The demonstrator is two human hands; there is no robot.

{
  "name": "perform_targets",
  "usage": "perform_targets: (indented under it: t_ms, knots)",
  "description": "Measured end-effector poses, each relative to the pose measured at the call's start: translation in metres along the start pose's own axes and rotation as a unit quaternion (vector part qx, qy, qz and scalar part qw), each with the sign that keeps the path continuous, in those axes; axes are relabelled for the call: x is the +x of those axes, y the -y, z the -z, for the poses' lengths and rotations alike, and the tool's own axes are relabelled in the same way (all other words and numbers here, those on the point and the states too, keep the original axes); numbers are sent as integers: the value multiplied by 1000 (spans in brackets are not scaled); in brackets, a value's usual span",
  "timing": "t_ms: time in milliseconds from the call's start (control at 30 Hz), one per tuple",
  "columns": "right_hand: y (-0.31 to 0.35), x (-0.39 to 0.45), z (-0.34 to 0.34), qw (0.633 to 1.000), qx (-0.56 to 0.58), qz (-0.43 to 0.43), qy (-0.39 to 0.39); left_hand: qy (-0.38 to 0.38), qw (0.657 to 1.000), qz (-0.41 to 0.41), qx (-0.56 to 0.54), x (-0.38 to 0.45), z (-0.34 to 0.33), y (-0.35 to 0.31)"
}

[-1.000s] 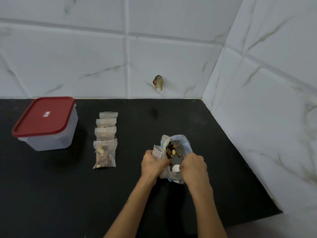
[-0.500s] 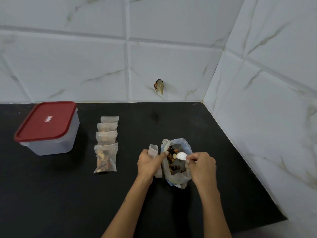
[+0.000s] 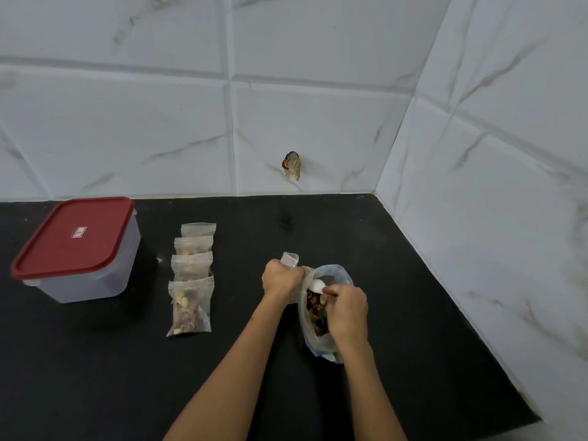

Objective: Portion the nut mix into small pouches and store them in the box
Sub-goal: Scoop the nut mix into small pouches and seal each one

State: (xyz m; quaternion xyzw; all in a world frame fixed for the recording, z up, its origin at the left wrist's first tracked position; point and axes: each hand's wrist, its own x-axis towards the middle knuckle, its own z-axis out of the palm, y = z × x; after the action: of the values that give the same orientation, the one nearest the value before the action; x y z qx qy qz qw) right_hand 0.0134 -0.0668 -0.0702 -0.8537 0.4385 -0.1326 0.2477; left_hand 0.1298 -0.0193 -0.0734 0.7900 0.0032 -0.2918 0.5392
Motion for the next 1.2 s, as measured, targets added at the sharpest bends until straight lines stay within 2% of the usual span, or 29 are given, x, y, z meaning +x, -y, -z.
perform_targets:
  t_ms: [233,367,533,700,800,967,1133,1200]
  knots:
    - [-3,5,17,995,-39,-20,92,2,1000,-5,2,8,-7,-5]
    - [-6,3,33,990,-66,-19,120,42,998,-29,-31,6,-3,-9]
    - [-4,0,54,998,-25,-10,52,139,982,-20,-123,-5,12,-20]
    - [4,-1,39,1000,8,2,-27,140,983,-20,-117,-3,21,-17]
    - [8,-4,22,1000,0,17,-14,146,980,1,-132,-4,23,-15]
    - [0,-6,20,994,-44,-10,97,118,985,1,-130,-1,26,-11]
    - [5,-7,23,999,-35,-9,23,89,995,-18,-43,2,28,-10]
    - [9,-8,16,998,-45,-13,38,86,996,-19,-18,3,27,-10]
